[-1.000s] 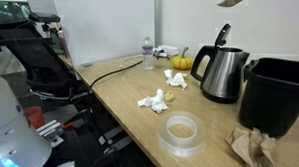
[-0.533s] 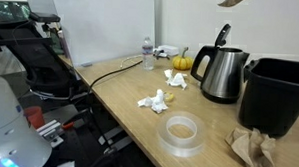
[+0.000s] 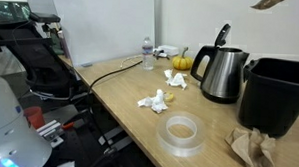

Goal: Close the kettle, open it then throw the brown paper in the landfill bin

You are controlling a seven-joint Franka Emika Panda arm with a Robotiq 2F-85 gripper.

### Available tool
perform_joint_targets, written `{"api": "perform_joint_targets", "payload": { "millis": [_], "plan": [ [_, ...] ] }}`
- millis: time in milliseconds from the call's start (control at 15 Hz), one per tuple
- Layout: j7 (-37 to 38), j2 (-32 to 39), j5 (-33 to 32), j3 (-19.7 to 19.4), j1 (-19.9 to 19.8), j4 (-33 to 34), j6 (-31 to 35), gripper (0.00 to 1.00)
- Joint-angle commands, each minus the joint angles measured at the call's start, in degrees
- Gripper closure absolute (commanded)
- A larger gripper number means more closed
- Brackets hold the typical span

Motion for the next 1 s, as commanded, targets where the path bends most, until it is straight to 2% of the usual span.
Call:
{"api": "perform_joint_targets", "payload": {
  "millis": [0, 400, 933],
  "plan": [
    [6.4, 4.5, -2.7, -2.8, 2.9, 2.9, -2.4, 1.00],
    [13.7, 11.4, -3.7, -5.8, 5.2, 6.4, -7.2, 1.00],
    [15.6, 16.6, -3.1, -7.9, 5.8, 8.1, -11.6, 1.00]
  ]
}}
